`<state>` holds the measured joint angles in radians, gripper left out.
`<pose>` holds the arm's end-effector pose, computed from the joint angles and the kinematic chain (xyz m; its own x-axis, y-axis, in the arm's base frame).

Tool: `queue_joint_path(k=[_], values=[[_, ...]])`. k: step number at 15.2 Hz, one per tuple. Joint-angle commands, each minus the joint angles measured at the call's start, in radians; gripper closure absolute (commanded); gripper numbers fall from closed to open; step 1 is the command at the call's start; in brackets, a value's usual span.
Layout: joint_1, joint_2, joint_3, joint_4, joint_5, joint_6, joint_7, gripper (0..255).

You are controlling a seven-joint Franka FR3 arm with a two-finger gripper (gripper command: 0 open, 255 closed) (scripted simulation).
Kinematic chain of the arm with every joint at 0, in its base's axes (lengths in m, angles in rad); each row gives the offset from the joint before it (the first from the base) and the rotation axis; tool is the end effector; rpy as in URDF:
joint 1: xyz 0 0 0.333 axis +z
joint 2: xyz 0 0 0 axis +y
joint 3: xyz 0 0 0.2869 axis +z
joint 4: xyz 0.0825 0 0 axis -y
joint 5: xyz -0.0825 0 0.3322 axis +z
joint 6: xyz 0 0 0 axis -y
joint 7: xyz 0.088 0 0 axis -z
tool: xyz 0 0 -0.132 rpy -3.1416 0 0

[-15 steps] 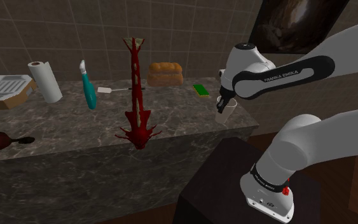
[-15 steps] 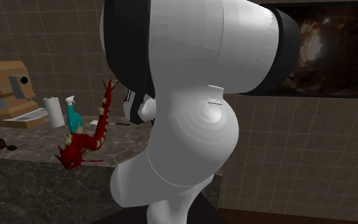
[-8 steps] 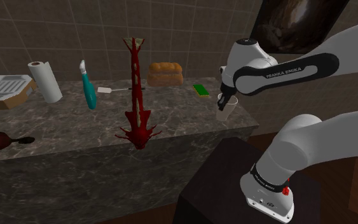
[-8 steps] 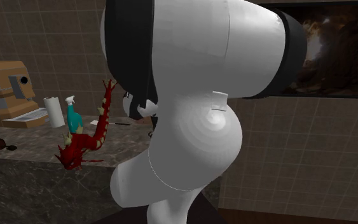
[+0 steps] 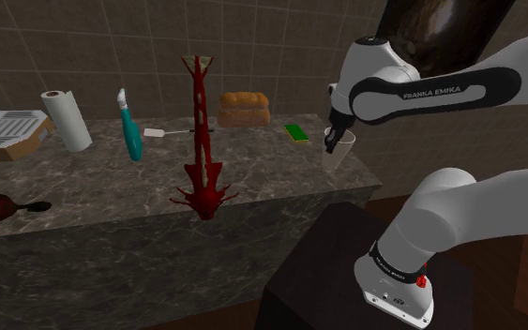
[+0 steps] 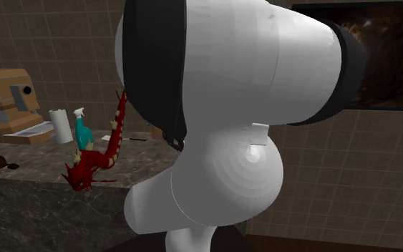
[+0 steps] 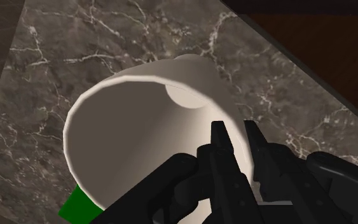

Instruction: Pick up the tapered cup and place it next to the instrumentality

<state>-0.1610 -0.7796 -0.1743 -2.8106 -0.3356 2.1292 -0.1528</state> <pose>0.2737 -0.1111 0.3966 0.9979 0.0317 0.0570 0.0205 -0.9820 0.1875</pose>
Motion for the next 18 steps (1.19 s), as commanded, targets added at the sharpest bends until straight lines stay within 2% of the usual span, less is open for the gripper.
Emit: queue_joint_path(k=[1, 18], values=[[0.002, -0.009, 0.002, 0.02, 0.006, -0.029, -0.006, 255], [0.021, -0.048, 0.032, 0.225, 0.053, -0.27, -0.048, 255]])
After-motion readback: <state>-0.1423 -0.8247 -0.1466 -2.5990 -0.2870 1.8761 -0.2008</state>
